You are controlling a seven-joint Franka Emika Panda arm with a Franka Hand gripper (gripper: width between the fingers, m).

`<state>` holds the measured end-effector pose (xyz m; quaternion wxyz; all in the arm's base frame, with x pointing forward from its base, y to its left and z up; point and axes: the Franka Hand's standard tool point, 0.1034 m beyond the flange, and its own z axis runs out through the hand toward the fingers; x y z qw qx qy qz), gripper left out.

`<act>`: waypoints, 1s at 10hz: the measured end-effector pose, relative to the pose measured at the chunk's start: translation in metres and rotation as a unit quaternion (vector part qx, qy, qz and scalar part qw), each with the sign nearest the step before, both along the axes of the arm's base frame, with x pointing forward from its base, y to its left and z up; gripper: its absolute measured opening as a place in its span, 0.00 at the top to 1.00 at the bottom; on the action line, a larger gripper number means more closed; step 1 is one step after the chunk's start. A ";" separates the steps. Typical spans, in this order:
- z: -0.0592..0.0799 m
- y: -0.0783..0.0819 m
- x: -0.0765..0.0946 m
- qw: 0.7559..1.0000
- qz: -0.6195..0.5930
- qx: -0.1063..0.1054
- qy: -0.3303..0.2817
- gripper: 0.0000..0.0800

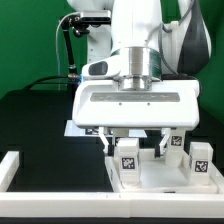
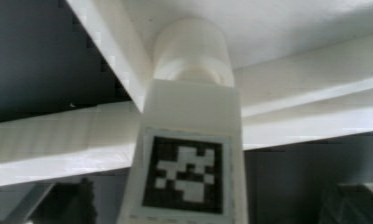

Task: Assemble square table

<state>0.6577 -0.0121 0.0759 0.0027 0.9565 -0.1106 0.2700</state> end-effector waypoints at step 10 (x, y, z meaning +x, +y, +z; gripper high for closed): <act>0.009 0.002 0.001 0.980 0.008 0.104 0.172 0.19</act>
Offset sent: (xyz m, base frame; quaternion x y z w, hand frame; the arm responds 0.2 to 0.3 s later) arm 0.0000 0.0000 0.0000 0.0000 0.0000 0.0000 1.0000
